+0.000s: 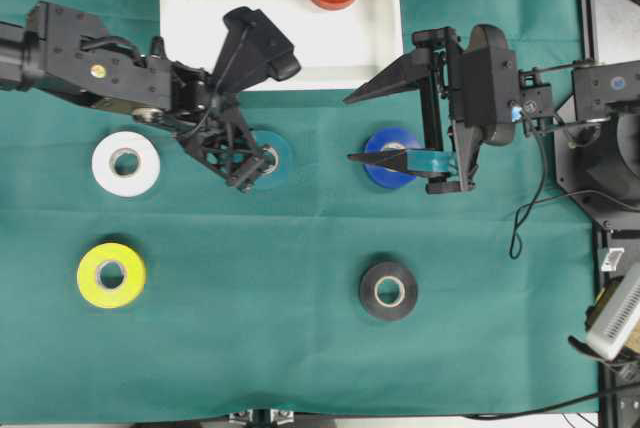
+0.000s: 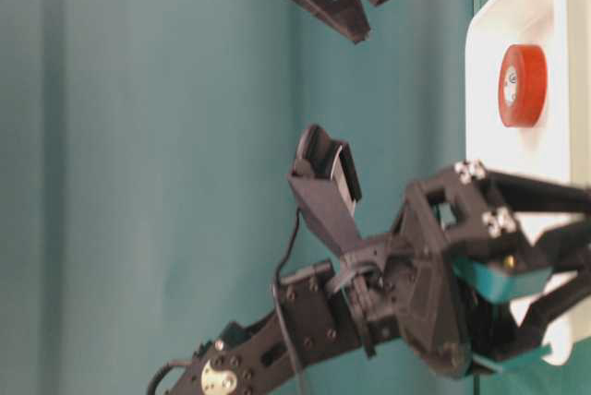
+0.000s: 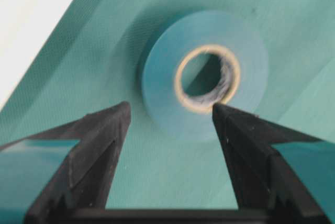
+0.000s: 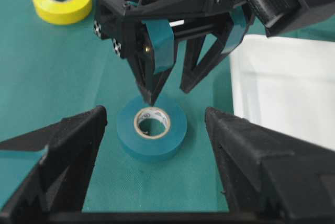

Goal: Put the tape alternately from left to right into the white case.
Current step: 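Move the left gripper over the teal tape roll, then lower the left gripper and grasp the teal roll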

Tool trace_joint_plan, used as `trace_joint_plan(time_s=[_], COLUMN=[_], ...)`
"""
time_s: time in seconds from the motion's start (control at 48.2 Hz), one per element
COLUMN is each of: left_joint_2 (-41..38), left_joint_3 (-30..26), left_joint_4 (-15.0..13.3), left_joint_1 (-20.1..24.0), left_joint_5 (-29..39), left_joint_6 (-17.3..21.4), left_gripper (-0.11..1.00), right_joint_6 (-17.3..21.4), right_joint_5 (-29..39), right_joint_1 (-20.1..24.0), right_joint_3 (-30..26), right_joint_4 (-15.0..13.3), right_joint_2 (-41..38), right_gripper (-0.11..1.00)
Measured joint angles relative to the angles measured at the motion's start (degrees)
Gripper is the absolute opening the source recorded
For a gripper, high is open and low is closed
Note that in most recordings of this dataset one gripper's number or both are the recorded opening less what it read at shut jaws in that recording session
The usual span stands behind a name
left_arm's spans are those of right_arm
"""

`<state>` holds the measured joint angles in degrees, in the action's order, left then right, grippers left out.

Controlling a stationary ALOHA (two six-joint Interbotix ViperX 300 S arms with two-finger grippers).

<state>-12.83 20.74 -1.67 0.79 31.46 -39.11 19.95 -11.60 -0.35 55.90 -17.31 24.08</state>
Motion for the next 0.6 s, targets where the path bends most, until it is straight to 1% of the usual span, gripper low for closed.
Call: trace_joint_plan(time_s=[0.311, 0.601], left_joint_2=[-2.90, -4.66], left_joint_3=[-2.29, -3.60], left_joint_4=[-0.09, -0.09], left_joint_1=[0.62, 0.70], left_joint_5=[4.04, 4.48], left_joint_6=[-0.62, -0.70], left_gripper=[0.97, 0.97], right_joint_6=[0.00, 0.00], right_joint_5=[-0.09, -0.18], right_joint_1=[0.00, 0.00], right_joint_3=[0.26, 0.70], right_joint_4=[-0.26, -0.26], right_joint_2=[0.00, 0.00], right_gripper=[0.81, 0.81])
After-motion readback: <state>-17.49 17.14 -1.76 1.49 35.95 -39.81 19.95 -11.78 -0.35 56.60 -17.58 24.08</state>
